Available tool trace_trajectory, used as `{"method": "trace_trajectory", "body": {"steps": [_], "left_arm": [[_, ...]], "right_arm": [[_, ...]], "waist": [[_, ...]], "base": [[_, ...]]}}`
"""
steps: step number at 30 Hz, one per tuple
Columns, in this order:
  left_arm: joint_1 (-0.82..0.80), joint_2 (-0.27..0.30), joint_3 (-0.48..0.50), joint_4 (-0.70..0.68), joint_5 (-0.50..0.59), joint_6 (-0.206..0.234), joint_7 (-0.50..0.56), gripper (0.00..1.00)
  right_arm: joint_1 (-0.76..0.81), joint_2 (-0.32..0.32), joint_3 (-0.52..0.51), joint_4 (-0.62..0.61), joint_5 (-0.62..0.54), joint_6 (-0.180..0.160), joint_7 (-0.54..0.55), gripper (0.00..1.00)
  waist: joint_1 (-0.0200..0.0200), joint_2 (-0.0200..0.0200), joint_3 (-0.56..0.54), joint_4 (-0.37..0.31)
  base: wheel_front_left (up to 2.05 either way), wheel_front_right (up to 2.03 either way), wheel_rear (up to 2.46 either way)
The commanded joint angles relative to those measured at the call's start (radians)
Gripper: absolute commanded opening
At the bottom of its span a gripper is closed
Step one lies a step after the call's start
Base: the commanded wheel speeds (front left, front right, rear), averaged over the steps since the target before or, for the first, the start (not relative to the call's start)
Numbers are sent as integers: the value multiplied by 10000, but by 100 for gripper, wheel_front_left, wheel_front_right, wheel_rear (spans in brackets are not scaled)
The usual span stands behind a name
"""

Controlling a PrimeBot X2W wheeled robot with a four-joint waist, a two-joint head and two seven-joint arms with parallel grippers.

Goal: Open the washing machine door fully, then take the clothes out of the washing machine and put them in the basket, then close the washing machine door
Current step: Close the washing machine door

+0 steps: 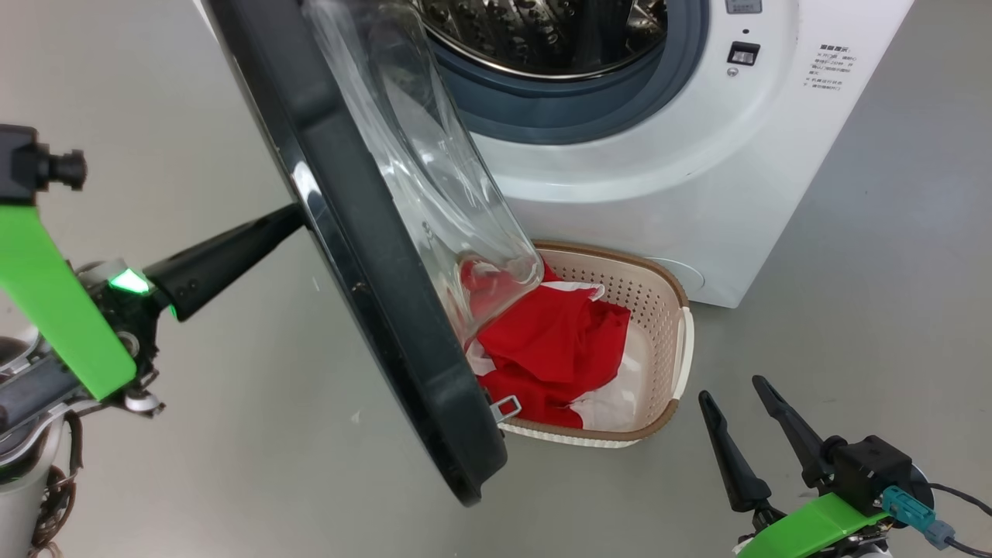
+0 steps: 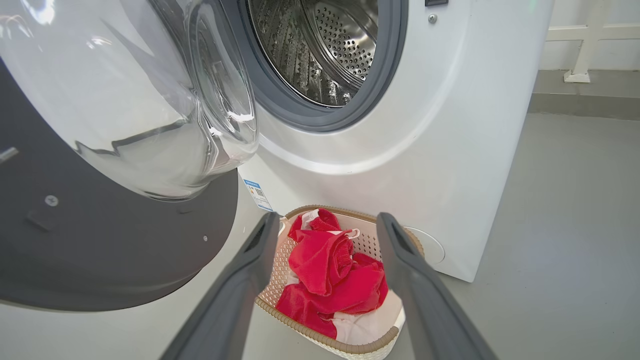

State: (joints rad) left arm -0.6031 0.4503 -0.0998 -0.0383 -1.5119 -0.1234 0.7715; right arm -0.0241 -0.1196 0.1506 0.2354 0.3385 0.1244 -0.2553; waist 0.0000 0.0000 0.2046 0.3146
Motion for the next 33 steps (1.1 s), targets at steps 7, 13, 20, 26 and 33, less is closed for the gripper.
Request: {"method": "trace_trajectory", "body": {"steps": [7,13,20,26,33], "left_arm": [[-26,563,397,-131,88,-73,-719,0],[689,590,586,-40,-20,-73,-1339,69],[1705,585,838,176,54,-73,-2278,100],[2422,570,842,461,313,-73,-3103,100],[3172,447,652,1374,768,-73,-4769,100]], "right_arm": [[-223,18,163,-249,-181,63,-65,100],[-173,15,163,-250,-158,63,-65,100],[-60,-36,140,-281,-151,63,-65,100],[-15,-84,161,-289,-149,63,-65,100],[-38,-128,192,-312,-163,63,-65,100]], "waist": [[0,0,-81,124],[0,0,-219,220],[0,0,-278,353],[0,0,-298,399],[0,0,-217,409]], "base": [[0,0,0],[0,0,0],[0,0,0],[0,0,0],[0,0,0]]}}
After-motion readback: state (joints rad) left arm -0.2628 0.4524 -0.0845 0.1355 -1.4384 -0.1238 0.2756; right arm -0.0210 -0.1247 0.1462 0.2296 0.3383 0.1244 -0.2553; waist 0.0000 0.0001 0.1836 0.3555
